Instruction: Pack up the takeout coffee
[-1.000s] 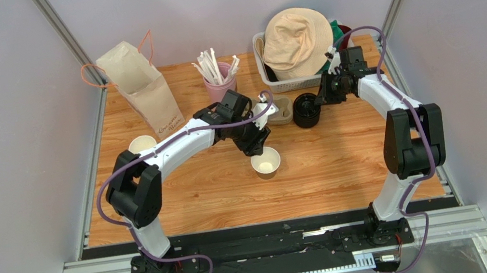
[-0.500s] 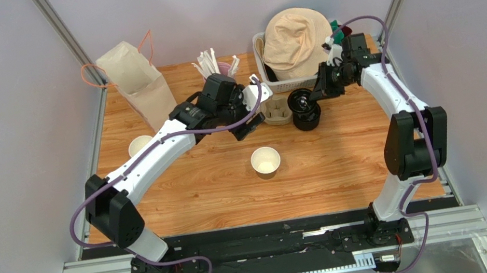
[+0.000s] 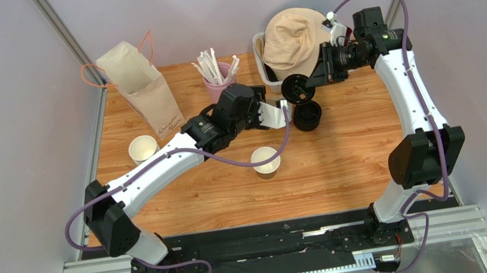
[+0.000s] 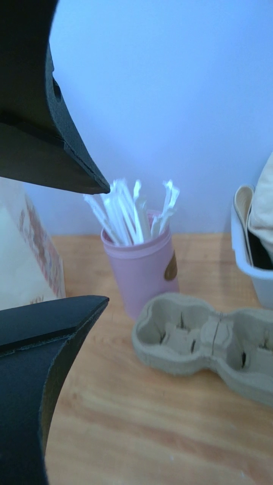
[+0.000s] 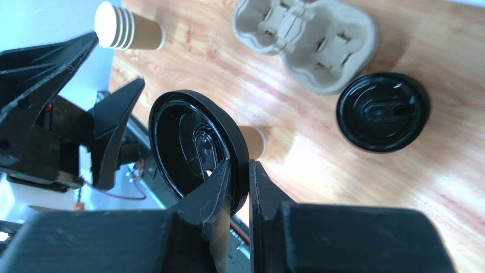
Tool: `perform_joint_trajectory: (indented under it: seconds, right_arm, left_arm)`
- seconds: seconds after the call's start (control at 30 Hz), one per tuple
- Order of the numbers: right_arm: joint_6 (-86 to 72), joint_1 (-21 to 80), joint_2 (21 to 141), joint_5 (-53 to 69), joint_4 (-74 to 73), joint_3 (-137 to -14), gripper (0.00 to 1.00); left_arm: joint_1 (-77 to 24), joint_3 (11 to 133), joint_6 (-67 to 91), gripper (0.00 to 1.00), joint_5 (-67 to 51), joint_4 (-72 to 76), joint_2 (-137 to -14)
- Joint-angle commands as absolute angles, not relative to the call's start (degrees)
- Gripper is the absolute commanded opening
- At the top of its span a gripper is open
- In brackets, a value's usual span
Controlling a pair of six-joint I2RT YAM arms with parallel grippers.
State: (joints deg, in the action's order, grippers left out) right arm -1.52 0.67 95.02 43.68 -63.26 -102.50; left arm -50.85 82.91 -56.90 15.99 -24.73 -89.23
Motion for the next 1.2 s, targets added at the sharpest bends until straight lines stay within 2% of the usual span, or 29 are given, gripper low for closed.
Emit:
perform_joint_trajectory:
  seconds: [0.0,0.17,0.27,0.4,0.73,1.17]
  right_arm:
    - [-0.18,0.53,93.69,48.33,-66.97,-103.53,0.10]
    - [3.24,0.53,93.69,50.80,-70.75,-104.41,0.11]
    - [4.13,0.53,93.52,51.50,-72.33,-104.68,0.12]
    - [4.04,0.62,92.90,51.33,-71.90,-104.33,0.12]
    - [4.57,0.62,90.27,51.06,-71.01,-102.05,0.12]
    - [6.33,0.53,87.72,52.47,-71.37,-97.74,0.12]
  left_arm:
    - [-52.12,77.90,-76.68,0.74,22.15,-8.65,-84.12]
    - [-53.61,71.12,-87.86,0.75,16.19,5.85,-80.08]
    - [-54.93,64.61,-93.32,0.79,11.63,12.45,-77.53]
    - [-57.38,58.19,-96.59,0.84,4.58,15.29,-74.45]
    - [-59.50,59.24,-96.15,0.83,-0.95,13.80,-76.99]
    - [-61.26,62.22,-97.30,0.80,-1.41,14.68,-83.14]
